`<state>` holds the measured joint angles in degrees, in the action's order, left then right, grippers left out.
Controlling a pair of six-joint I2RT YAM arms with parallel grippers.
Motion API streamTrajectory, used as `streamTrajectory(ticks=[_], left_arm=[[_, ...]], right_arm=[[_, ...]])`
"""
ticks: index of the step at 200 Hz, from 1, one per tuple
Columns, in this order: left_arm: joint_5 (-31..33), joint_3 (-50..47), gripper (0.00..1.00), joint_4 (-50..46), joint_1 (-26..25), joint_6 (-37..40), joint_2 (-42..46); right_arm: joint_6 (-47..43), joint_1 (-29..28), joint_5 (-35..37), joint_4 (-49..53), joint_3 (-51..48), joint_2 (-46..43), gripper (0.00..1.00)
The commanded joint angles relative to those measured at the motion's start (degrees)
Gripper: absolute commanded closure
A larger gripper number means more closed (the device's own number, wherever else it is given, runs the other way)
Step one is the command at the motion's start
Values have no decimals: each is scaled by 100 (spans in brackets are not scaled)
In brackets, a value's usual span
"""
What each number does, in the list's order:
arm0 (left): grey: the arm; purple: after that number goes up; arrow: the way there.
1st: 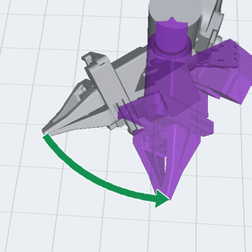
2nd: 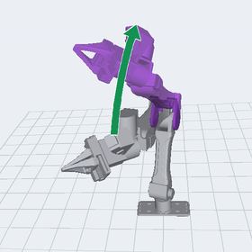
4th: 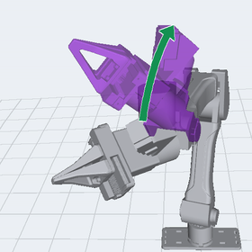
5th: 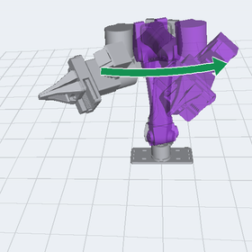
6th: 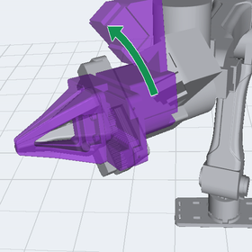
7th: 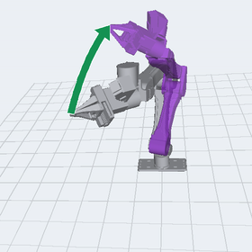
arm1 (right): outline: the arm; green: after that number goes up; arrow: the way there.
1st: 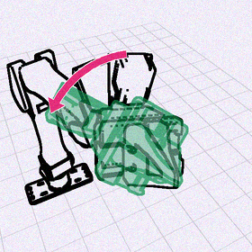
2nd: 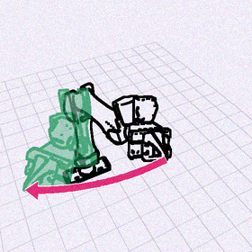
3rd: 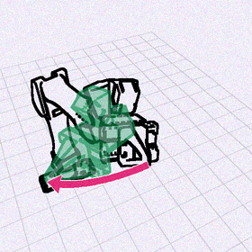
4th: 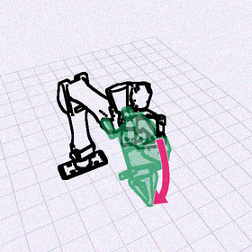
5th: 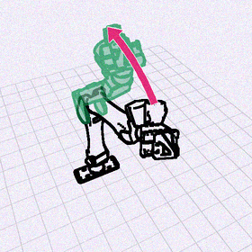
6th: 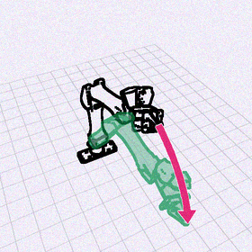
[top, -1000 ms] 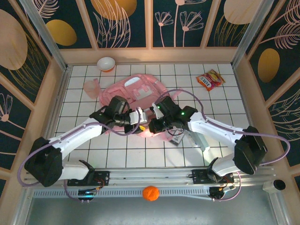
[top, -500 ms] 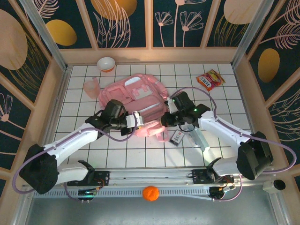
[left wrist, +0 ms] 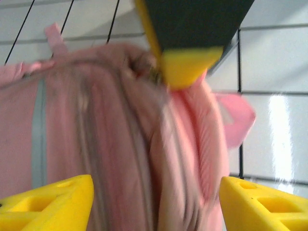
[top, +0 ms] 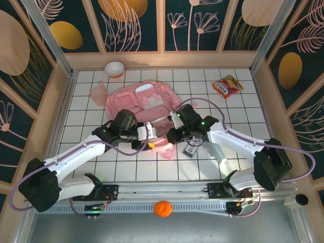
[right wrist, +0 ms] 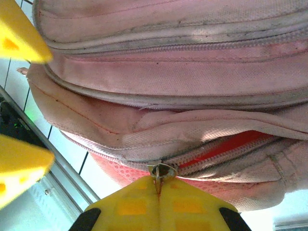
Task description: Pack the student bag
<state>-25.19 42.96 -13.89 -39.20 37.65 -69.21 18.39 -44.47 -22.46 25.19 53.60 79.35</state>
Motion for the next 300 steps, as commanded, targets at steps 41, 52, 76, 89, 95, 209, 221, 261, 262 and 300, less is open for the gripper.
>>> streamTrajectory(ticks=[41, 52, 76, 89, 95, 209, 221, 261, 262, 300], left_arm=[[327, 24, 58, 1173, -264, -559, -1022], [316, 34, 78, 1157, -271, -557, -1078], [209, -164, 100, 1172, -264, -408, -678], [162, -403, 100, 1184, -235, -216, -294], [105, -479, 100, 1123, -193, -148, -136], [263, -249, 36, 503, -246, -260, 278], [436, -178, 32, 752, -512, -452, 50], [971, -104, 31, 1511, -708, -1096, -744], [998, -104, 31, 1520, -710, -1103, -761], [1075, -66, 87, 1480, -710, -1068, -965]], right_arm=[[94, -88, -206, -321, 7, -383, 100], [111, -12, -165, -303, -65, -457, 100], [113, 511, -50, -365, -483, -602, 100], [9, 921, -65, -498, -732, -631, 100], [-74, 1073, -58, -542, -793, -623, 100], [37, 525, -365, -1345, -888, -541, 100], [85, 426, -373, -1341, -846, -585, 100], [145, 247, -438, -1247, -686, -790, 100], [146, 251, -441, -1250, -685, -799, 100], [-13, 381, -293, -1216, -852, -941, 100]])
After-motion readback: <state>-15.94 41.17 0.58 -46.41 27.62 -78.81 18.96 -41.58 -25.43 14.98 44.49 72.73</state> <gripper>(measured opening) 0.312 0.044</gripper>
